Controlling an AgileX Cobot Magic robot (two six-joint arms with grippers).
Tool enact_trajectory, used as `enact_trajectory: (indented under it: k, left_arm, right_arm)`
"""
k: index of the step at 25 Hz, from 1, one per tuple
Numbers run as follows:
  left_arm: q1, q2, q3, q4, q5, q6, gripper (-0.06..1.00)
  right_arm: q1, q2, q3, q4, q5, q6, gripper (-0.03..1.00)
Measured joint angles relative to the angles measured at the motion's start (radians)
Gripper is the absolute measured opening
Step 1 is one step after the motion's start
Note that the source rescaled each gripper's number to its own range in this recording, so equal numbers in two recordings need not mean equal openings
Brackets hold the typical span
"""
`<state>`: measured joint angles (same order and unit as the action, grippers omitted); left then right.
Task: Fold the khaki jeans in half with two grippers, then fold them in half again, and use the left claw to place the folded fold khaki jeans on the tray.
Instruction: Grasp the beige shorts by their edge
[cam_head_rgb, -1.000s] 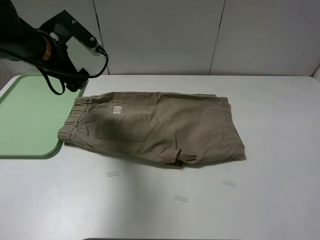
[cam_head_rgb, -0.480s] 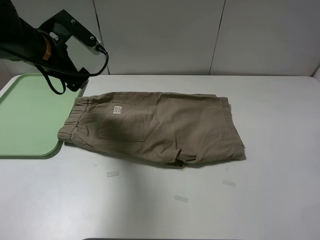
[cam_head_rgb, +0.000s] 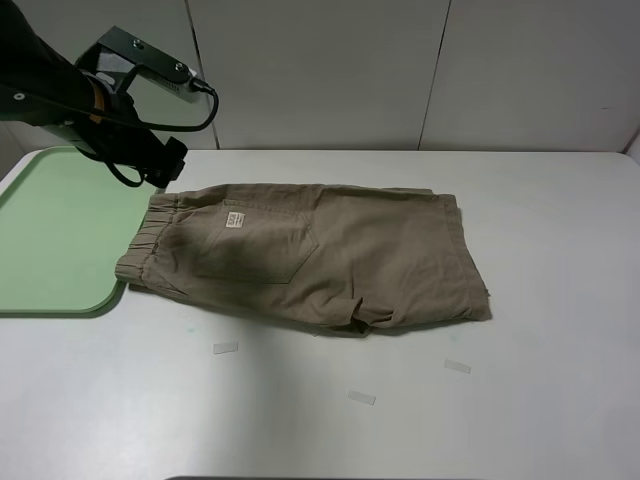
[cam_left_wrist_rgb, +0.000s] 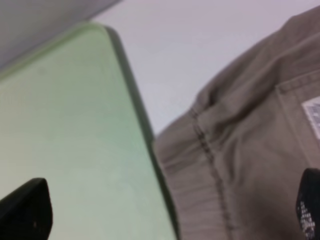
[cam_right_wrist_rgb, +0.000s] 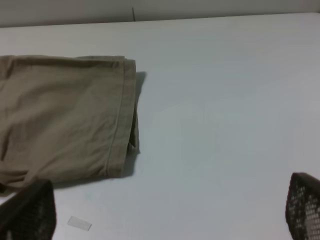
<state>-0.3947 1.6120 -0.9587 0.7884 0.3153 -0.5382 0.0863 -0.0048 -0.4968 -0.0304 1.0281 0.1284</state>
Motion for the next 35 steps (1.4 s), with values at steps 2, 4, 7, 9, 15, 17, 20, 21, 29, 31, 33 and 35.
enact_trajectory:
  k: [2,4,7,9,15,17,20,21,29,31,33,35]
  left_arm:
    - [0.000,0.000,0.000,-0.076,0.011,0.000,0.97]
    - [0.000,0.000,0.000,-0.172,0.023,0.000,0.97]
    - [0.000,0.000,0.000,-0.322,0.048,0.009,0.97]
    - [0.000,0.000,0.000,-0.415,0.054,0.048,0.97]
    - [0.000,0.045,0.000,-0.575,0.044,0.185,0.97]
    - [0.000,0.087,0.000,-0.590,0.030,0.195,0.97]
    - [0.000,0.151,0.000,-0.604,-0.005,0.201,0.97]
    - [0.000,0.167,0.000,-0.607,-0.021,0.203,0.97]
    - [-0.007,0.294,0.000,-0.654,-0.180,0.203,0.97]
    - [-0.021,0.319,-0.001,-0.655,-0.224,0.203,0.97]
    - [-0.037,0.346,-0.001,-0.655,-0.256,0.202,0.97]
    - [-0.056,0.373,-0.002,-0.655,-0.283,0.196,0.97]
  right_arm:
    - [0.000,0.000,0.000,0.000,0.000,0.000,1.00]
    - [0.000,0.000,0.000,0.000,0.000,0.000,1.00]
    - [0.000,0.000,0.000,0.004,0.000,0.000,1.00]
    - [0.000,0.000,0.000,0.004,0.000,0.000,1.00]
    - [0.000,0.000,0.000,0.004,0.000,0.000,1.00]
    - [0.000,0.000,0.000,0.004,0.000,0.000,1.00]
    - [0.000,0.000,0.000,0.004,0.000,0.000,1.00]
    - [0.000,0.000,0.000,0.004,0.000,0.000,1.00]
    - [0.000,0.000,0.000,0.005,0.000,0.000,1.00]
    - [0.000,0.000,0.000,0.005,0.000,0.000,1.00]
    - [0.000,0.000,0.000,0.005,0.000,0.000,1.00]
    - [0.000,-0.001,0.000,0.005,0.000,0.000,1.00]
